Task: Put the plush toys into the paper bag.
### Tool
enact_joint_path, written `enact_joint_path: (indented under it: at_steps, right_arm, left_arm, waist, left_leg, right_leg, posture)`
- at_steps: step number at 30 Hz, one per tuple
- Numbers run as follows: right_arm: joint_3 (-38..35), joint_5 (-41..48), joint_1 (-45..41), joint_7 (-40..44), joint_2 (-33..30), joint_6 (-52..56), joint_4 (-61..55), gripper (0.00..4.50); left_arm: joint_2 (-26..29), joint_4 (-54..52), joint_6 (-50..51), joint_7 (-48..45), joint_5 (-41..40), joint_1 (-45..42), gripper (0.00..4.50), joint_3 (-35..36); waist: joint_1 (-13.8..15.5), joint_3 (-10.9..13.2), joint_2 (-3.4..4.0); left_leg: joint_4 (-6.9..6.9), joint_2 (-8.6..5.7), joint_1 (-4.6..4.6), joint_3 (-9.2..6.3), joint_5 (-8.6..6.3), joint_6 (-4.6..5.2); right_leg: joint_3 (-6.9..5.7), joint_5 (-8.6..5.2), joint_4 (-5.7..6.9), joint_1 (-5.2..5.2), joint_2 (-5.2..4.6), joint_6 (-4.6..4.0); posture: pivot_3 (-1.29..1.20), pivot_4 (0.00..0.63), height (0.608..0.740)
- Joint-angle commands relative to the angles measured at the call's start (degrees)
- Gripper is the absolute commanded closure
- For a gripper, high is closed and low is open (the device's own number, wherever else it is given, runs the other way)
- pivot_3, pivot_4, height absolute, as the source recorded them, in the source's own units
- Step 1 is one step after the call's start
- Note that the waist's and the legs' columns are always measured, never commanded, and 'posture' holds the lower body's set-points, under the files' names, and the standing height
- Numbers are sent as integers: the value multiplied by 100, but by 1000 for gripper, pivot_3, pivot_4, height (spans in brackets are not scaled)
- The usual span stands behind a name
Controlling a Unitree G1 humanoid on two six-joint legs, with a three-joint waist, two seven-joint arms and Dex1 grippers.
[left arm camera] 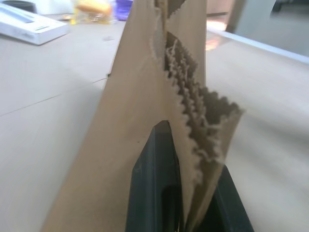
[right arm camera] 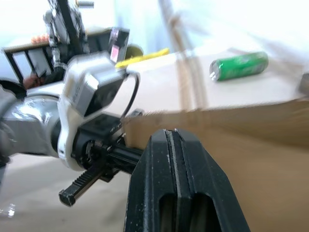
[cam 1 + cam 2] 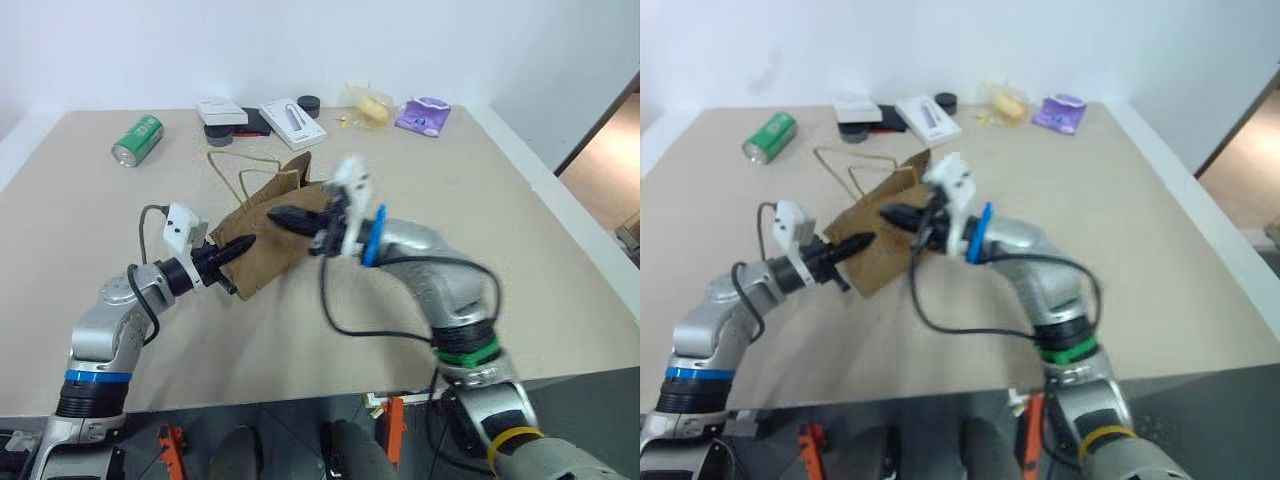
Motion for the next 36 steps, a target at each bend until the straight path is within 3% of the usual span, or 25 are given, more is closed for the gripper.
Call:
enact_joint_path:
  at_steps: [1,2,3,4,5,6,7,9,17,20,21,22,24,29,32,35,36]
  right_arm:
    - [-1131,1499,72,1231,-1397,958,-546,2907]
    - [-1353,1744,83,1519,-1835,1121,-489,2907]
    - [-1541,1900,66,1823,-2267,1258,-336,2261]
    - [-1646,1964,51,2078,-2647,1314,-160,2117]
    - [-1699,1964,43,2288,-2969,1325,-7,1666]
    - [-1699,1970,42,2410,-3173,1308,91,953]
    - [-1627,1892,44,2524,-3378,1251,163,779]
    - [-1542,1800,58,2719,-3655,1174,263,23]
    - [-1482,1672,177,3035,-4098,959,377,23]
    - [-1479,1698,186,2969,-4063,957,322,0]
    - [-1474,1705,180,2940,-4039,957,314,0]
    - [-1463,1703,177,2923,-4020,952,311,0]
    - [-1436,1687,173,2895,-3990,937,308,0]
    - [-1474,1656,165,2858,-4058,924,413,0]
    - [-1516,1521,199,2858,-4199,898,644,0]
    - [-1501,1314,227,2789,-4227,770,957,0]
    - [-1459,1149,254,2716,-4188,615,1089,0]
  left_arm:
    - [251,-308,116,-696,-320,-148,4500,-65]
    - [322,-323,146,-894,-354,-171,4500,-130]
    - [396,-349,173,-1137,-402,-193,4500,-204]
    - [462,-368,210,-1352,-440,-221,4500,-276]
    - [537,-392,271,-1574,-486,-247,4500,-352]
    - [586,-402,311,-1713,-517,-265,4500,-398]
    - [642,-402,340,-1873,-526,-294,4500,-470]
    - [736,-400,376,-2156,-511,-344,4500,-599]
    - [727,-192,171,-2440,-184,-409,4500,-863]
    - [706,-262,233,-2348,-194,-344,3659,-846]
    - [702,-311,261,-2316,-212,-321,2895,-828]
    - [702,-384,321,-2274,-264,-306,2451,-786]
    - [733,-610,562,-2125,-483,-297,2083,-610]
    - [1240,-1459,1812,-1757,-1817,-192,131,324]
    - [1689,-1376,2407,-1549,-2586,-190,131,1220]
    - [2089,-792,2400,-1410,-2360,-149,131,1691]
    - [2237,-459,2042,-1301,-1872,-117,131,1665]
  waist:
    - [7,1,0]
    - [6,2,1]
    - [9,7,7]
    - [9,7,7]
    - [9,9,10]
    - [-11,8,8]
    - [-41,7,7]
    - [-73,7,8]
    - [-72,9,11]
    - [-60,9,11]
    - [-58,9,11]
    - [-57,9,11]
    - [-56,9,11]
    - [-63,11,9]
    - [-65,14,9]
    - [-59,13,11]
    - [-59,13,11]
  left_leg:
    - [1,-3,0,1,-2,2]
    - [-2,-8,0,1,-2,2]
    - [0,-6,4,2,-6,6]
    - [-6,-12,2,1,-5,7]
    - [-3,-8,6,3,-8,10]
    - [-8,-8,11,1,-9,12]
    - [-9,-5,18,1,-12,17]
    - [-7,2,31,1,-19,29]
    - [-6,2,38,-13,-18,33]
    - [-3,-2,34,-7,-19,33]
    - [-3,-4,32,-7,-19,33]
    - [-3,-4,32,-7,-19,32]
    - [-3,-5,32,-7,-19,32]
    - [-2,1,28,-10,-19,32]
    - [-2,6,27,-12,-19,32]
    - [-2,4,30,-14,-19,32]
    - [-1,0,34,-14,-19,32]
  right_leg:
    - [2,-2,-2,1,-2,2]
    - [2,-4,-3,0,-5,5]
    - [3,-6,-4,3,-4,3]
    - [4,-8,-4,-1,-5,4]
    - [5,-10,-4,1,-2,0]
    - [4,-14,-3,3,1,-7]
    - [4,-17,-4,8,5,-13]
    - [5,-17,0,14,14,-20]
    - [7,-13,13,13,23,-27]
    - [11,-16,13,13,16,-20]
    - [11,-17,13,12,14,-18]
    - [11,-17,13,12,14,-17]
    - [11,-18,13,13,13,-17]
    - [10,-17,13,8,17,-17]
    - [7,-18,16,5,20,-19]
    - [2,-20,18,8,20,-21]
    - [1,-24,18,10,18,-29]
  posture:
    - [0,150,740]
    - [0,150,740]
    - [0,150,740]
    - [0,150,740]
    - [0,150,740]
    - [0,150,740]
    - [0,150,740]
    - [0,150,740]
    - [0,150,740]
    - [0,150,740]
    - [0,150,740]
    - [0,150,740]
    - [0,150,740]
    - [0,150,740]
    - [0,150,740]
    - [0,150,740]
    - [0,150,740]
